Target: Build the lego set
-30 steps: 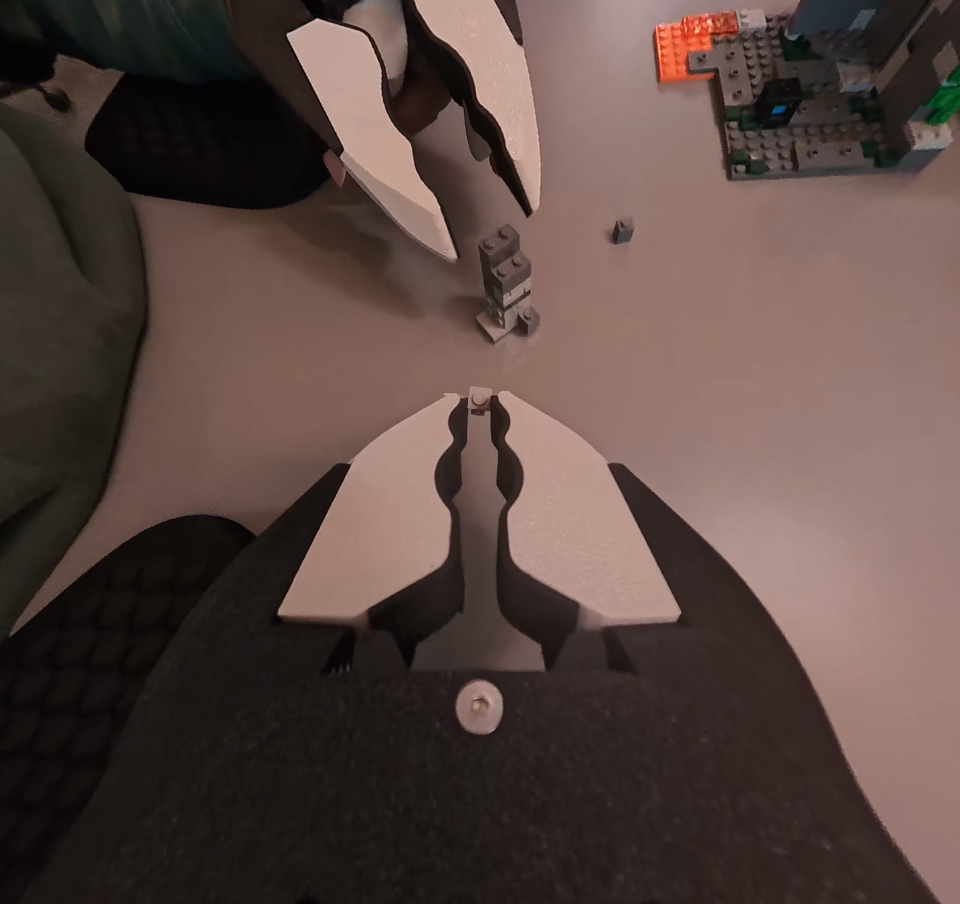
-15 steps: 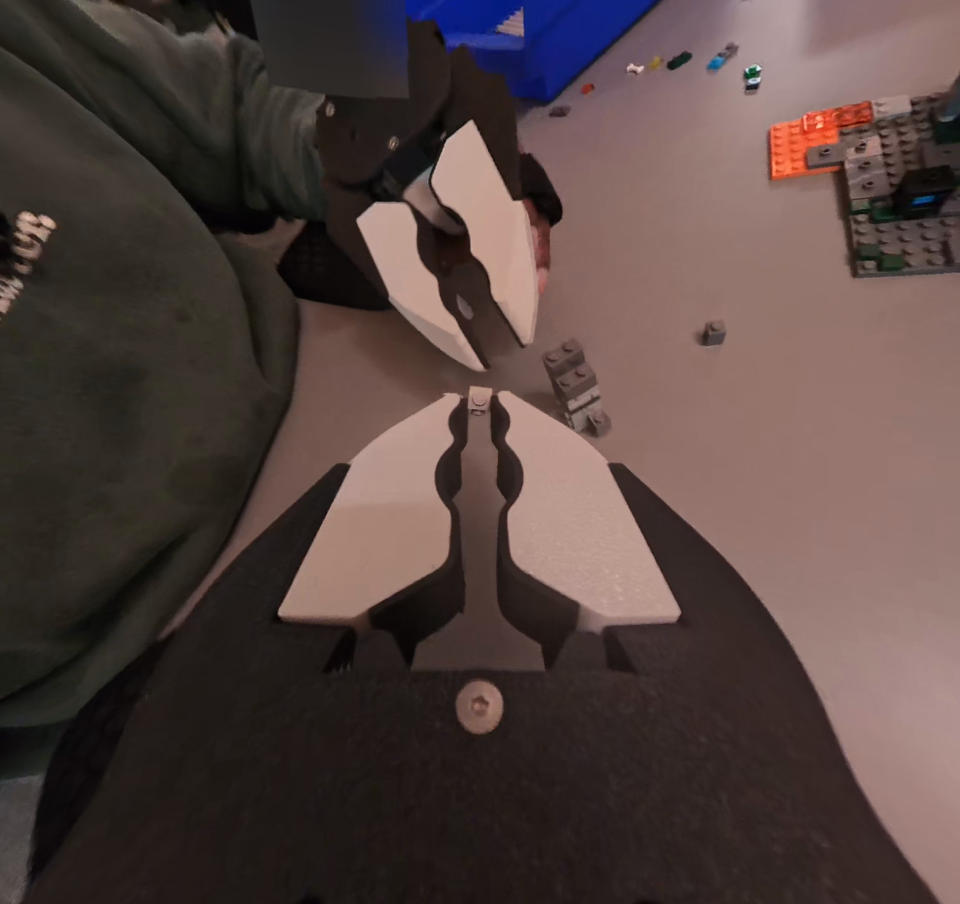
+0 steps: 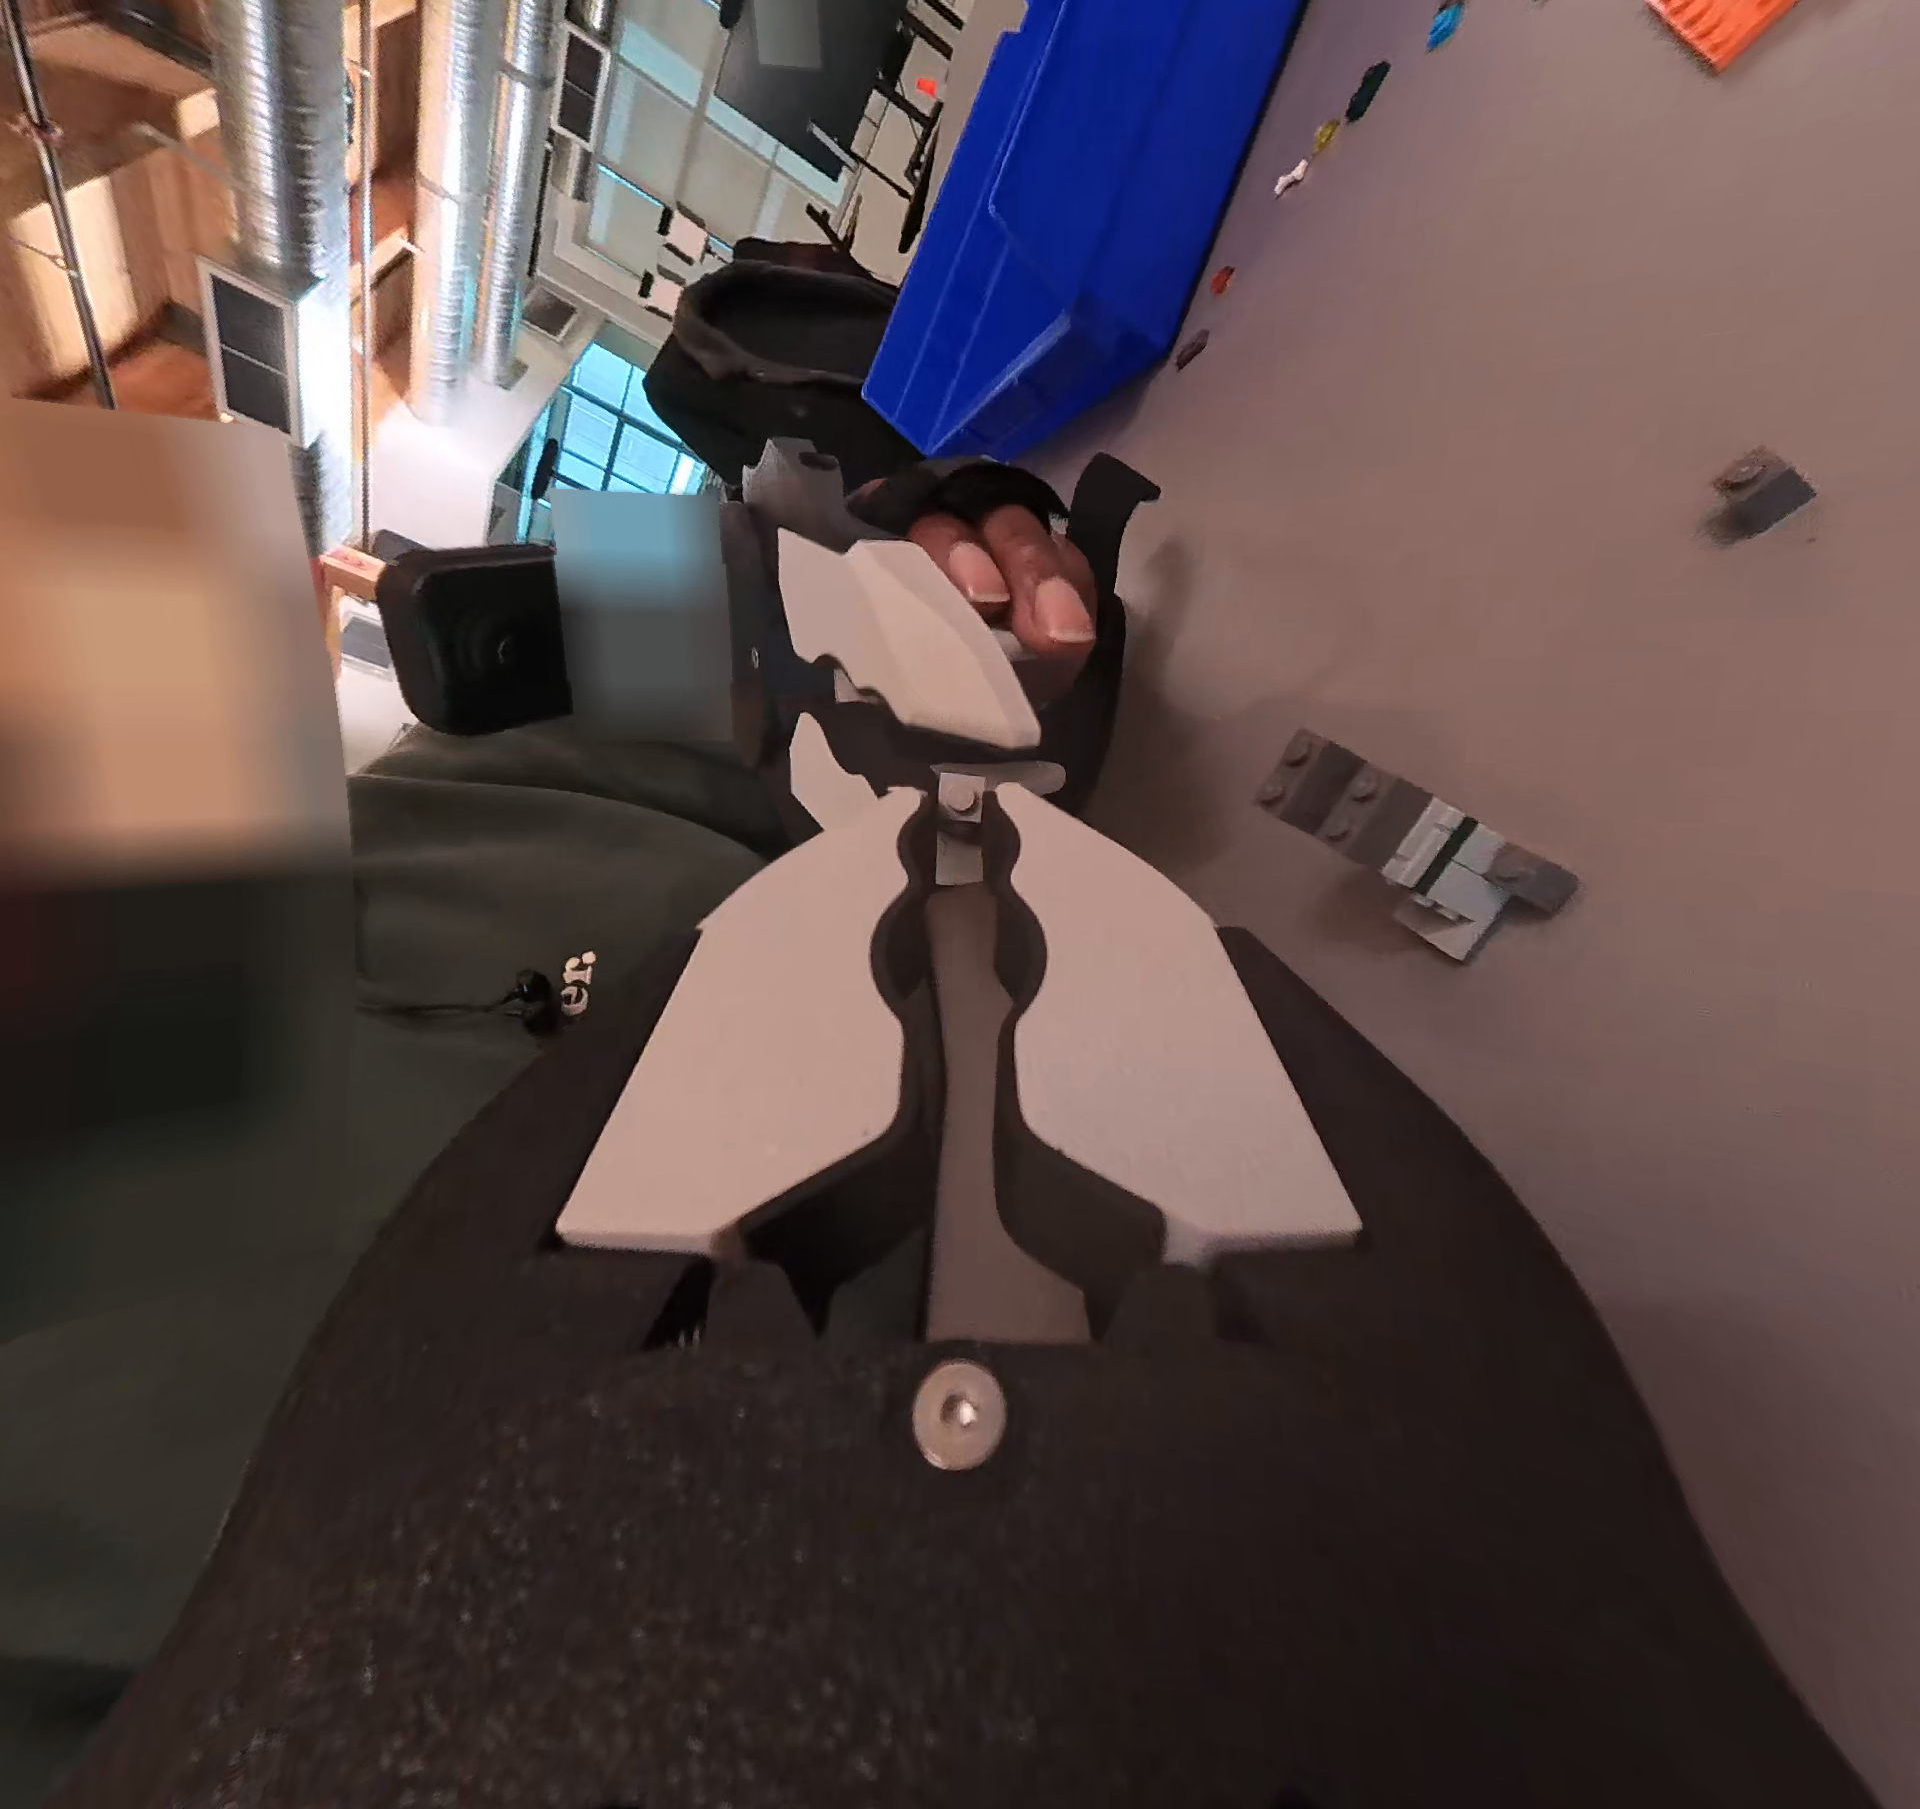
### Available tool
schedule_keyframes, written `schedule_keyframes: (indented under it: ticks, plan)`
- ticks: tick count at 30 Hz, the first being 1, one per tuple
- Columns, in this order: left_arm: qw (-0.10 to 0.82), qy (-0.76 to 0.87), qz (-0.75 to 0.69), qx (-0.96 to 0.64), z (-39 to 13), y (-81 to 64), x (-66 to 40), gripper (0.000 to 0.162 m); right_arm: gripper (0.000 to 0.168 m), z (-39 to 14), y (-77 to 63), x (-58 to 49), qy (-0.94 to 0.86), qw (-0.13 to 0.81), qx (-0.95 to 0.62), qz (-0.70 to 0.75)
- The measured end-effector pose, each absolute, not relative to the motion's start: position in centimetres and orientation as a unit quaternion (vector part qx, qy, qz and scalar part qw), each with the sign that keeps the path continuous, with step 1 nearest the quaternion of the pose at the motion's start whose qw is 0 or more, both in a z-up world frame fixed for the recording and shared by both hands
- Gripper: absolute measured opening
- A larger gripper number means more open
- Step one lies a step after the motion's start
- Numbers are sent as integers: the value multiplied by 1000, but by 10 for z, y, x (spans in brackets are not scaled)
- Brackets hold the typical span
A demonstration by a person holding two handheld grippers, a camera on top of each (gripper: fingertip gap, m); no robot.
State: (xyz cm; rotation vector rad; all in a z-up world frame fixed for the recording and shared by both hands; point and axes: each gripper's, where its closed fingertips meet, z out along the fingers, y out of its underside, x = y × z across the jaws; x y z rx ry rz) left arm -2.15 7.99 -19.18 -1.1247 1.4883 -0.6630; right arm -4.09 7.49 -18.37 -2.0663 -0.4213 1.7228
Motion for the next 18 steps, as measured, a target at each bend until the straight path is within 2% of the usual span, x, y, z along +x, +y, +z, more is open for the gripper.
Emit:
schedule_keyframes:
  ticks: [6,9,11,13,18]
  plan:
    - [546,613,-317,-475,-183,77,-23,9,8,-175,73,-40,-165,226,-729,625]
    - [517,601,-387,-472,-178,69,-25,8,21,-170,69,-35,-203,253,-719,614]
    - [465,587,-460,-477,-176,59,-26,8,20,-173,70,-30,-269,312,-730,546]
    - [424,565,-523,-477,-170,54,-29,8,13,-170,64,-30,-370,380,-713,458]
    - [389,546,-590,-450,-159,45,-33,8,13,-155,48,-43,-497,414,-675,355]
